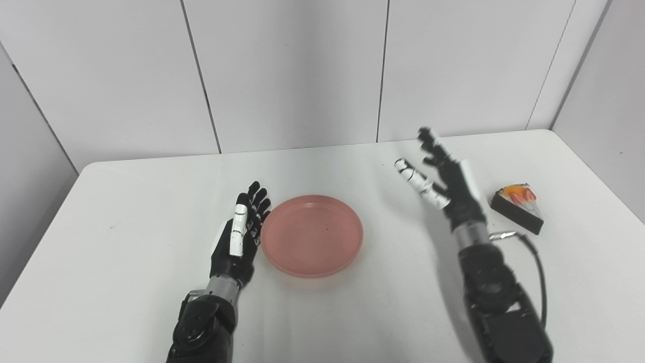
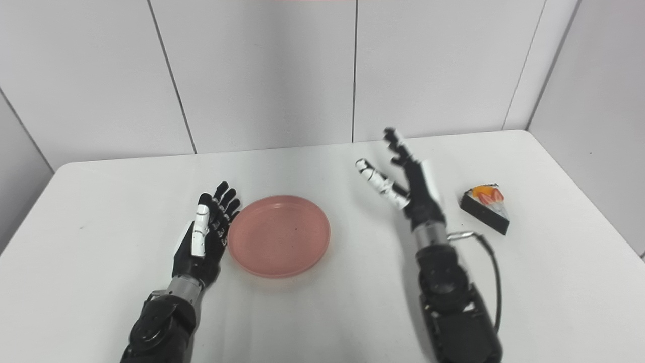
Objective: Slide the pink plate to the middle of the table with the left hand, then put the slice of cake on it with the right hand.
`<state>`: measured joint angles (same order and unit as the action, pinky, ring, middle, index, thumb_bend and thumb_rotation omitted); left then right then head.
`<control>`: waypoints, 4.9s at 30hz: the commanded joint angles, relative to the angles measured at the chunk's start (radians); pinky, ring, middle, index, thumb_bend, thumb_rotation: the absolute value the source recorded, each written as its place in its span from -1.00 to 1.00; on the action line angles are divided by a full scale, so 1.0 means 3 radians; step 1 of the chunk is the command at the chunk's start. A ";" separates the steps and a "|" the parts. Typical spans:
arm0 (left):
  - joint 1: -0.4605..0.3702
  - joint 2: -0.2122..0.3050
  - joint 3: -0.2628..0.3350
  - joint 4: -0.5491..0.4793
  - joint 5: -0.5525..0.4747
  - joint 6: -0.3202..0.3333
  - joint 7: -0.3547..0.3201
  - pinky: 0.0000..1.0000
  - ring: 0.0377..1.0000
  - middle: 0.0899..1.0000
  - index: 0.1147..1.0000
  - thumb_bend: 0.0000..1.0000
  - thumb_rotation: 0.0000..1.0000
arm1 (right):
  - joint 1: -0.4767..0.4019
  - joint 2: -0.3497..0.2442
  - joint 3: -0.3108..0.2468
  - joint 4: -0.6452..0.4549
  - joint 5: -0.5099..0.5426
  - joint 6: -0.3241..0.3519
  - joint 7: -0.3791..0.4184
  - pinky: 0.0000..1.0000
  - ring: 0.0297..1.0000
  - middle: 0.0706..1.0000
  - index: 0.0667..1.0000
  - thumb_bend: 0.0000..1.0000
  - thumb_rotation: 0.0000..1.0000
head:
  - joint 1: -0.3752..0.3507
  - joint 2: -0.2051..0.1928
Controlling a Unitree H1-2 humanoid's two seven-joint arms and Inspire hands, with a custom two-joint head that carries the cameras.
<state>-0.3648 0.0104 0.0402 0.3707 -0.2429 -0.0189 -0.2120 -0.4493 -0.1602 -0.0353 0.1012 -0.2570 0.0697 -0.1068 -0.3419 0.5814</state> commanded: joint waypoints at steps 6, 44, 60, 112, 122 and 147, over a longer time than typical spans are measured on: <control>-0.0030 0.0101 0.0065 0.0165 -0.0092 -0.0020 -0.0113 1.00 1.00 1.00 1.00 0.36 1.00 | -0.0165 -0.0400 0.0105 -0.0264 -0.0446 0.0558 0.0177 0.57 0.70 0.74 0.72 0.34 -0.05 | -0.0184 -0.0020; -0.0167 0.0258 0.0201 0.0543 -0.0237 -0.0116 -0.0341 1.00 1.00 0.98 0.96 0.40 1.00 | -0.0172 -0.0739 -0.0296 -0.0488 -0.2002 0.1333 0.0843 0.63 0.80 0.76 0.65 0.59 -0.46 | -0.0751 -0.0110; -0.0174 0.0268 0.0201 0.0589 -0.0274 -0.0118 -0.0386 1.00 0.96 0.93 0.90 0.46 0.99 | -0.0213 -0.0630 -0.0532 -0.0284 -0.2632 0.1333 0.1409 0.93 0.86 0.79 0.62 0.68 -0.34 | -0.0761 -0.0078; -0.0060 0.0204 0.0097 0.0292 -0.0236 -0.0043 -0.0344 0.99 0.97 0.95 0.93 0.49 0.97 | -0.0212 -0.0924 0.0009 0.0671 -0.1125 0.1296 0.0153 -0.42 -0.30 -0.19 0.02 0.03 -1.00 | -0.0593 0.0015; -0.0012 0.0141 0.0074 0.0191 -0.0181 -0.0036 -0.0283 0.99 0.98 0.95 0.94 0.45 0.99 | -0.0201 -0.0919 -0.0035 0.0451 -0.1093 0.1331 0.0151 -0.37 -0.23 -0.13 -0.06 0.04 -1.00 | -0.0381 0.0036; 0.0065 -0.0181 -0.0184 0.0011 0.0271 -0.0062 0.0120 1.00 1.00 1.00 1.00 0.25 1.00 | -0.0033 -0.0801 0.0420 -0.0685 -0.0849 0.1084 0.0523 -0.61 -0.51 -0.14 -0.09 0.03 -1.00 | 0.0471 0.0058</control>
<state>-0.3485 -0.0259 -0.0110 0.3488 -0.1718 -0.0306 -0.1833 -0.4311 -0.3892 0.0926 -0.0591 -0.5172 0.4498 0.0531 -0.2010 0.5998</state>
